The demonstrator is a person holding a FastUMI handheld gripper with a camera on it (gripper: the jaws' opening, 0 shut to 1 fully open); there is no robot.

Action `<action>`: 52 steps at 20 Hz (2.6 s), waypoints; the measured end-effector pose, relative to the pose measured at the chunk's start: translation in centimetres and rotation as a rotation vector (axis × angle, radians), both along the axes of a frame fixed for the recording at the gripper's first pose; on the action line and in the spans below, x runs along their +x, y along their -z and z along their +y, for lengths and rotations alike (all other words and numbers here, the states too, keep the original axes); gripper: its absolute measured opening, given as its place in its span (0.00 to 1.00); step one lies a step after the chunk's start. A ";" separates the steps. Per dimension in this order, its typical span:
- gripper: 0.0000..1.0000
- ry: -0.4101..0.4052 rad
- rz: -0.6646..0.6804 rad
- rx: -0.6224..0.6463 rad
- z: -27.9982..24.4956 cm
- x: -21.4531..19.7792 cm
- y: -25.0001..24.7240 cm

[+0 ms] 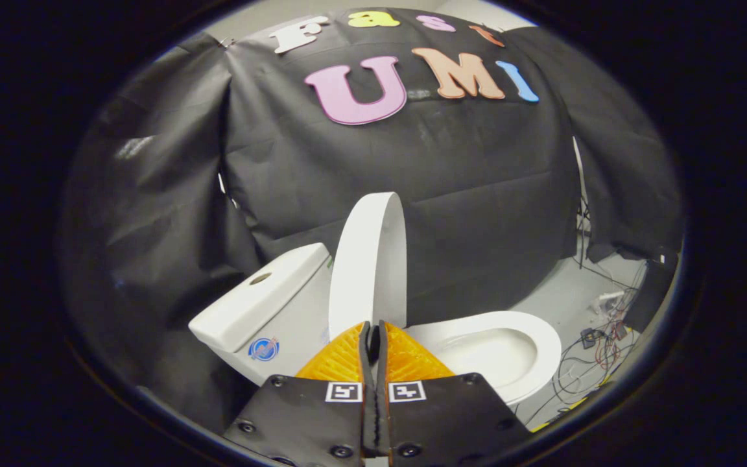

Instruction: Open the toilet lid.

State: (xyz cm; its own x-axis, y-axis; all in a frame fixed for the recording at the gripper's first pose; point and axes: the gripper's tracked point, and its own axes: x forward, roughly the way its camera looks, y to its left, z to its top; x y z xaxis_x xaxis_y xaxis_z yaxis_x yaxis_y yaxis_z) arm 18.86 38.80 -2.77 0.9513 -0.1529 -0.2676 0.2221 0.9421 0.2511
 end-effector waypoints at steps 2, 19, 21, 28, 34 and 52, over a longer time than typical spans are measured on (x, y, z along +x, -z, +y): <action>0.01 -0.021 -0.005 -0.017 0.9 0.5 -0.2; 0.01 -0.177 -0.054 -0.052 7.5 3.5 -0.9; 0.01 -0.191 -0.065 -0.058 8.4 4.0 -0.9; 0.06 -0.212 -0.070 -0.153 10.6 4.4 -0.8; 0.40 -0.291 -0.133 -0.170 13.2 4.0 -1.8; 0.97 -0.304 -0.168 -0.316 6.4 -2.3 -5.4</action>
State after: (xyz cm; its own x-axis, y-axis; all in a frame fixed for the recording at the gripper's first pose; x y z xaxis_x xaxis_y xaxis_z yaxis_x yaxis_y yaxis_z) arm 16.54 45.20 2.60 0.9917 0.0906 -0.0909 -0.0954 0.9942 -0.0499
